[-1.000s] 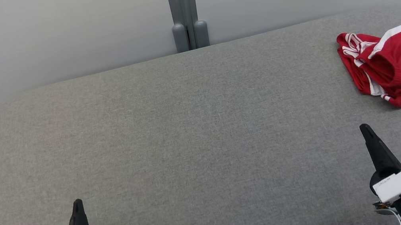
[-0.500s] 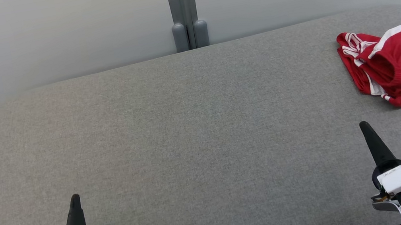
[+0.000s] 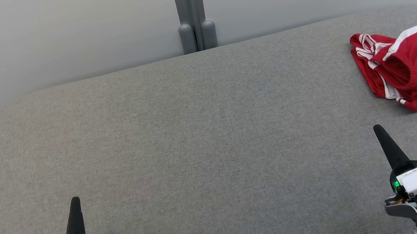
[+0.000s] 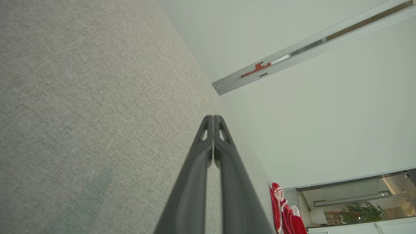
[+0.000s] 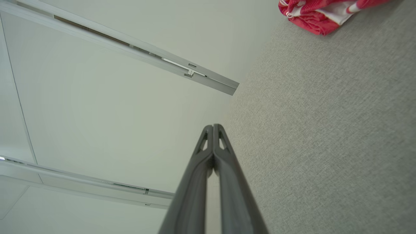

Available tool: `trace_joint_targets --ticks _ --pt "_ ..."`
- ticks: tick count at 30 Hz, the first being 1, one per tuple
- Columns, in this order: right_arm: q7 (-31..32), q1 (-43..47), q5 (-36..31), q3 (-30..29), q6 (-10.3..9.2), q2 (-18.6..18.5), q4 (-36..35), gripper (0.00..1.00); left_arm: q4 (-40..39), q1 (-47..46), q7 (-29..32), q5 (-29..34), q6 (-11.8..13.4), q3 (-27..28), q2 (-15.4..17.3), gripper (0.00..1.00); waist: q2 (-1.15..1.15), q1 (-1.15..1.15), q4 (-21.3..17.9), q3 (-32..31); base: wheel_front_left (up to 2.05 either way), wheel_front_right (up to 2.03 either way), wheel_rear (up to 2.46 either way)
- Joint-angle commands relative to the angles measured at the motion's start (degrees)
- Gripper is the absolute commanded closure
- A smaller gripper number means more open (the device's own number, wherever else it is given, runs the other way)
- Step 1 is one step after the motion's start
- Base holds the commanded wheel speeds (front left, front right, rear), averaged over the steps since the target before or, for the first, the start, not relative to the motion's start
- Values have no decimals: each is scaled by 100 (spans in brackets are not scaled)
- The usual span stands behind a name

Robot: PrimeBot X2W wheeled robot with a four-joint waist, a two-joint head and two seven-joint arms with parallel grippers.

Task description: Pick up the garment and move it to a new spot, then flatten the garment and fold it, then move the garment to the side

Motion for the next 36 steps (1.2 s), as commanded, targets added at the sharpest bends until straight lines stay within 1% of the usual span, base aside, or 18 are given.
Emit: trace_joint_targets --ticks 1,18,36 --pt "26 -144 147 -22 5 -17 -2 100 -26 -144 41 -137 -58 70 -8 100 0 0 0 1 0 0 0" --pt "128 -303 995 -85 5 12 259 100 33 -240 260 -900 -268 328 -150 100 0 0 -1 8 0 0 0" --pt "220 -463 1755 -147 5 45 492 100 96 -327 460 -1591 -455 566 -278 100 0 0 -2 17 0 0 0"
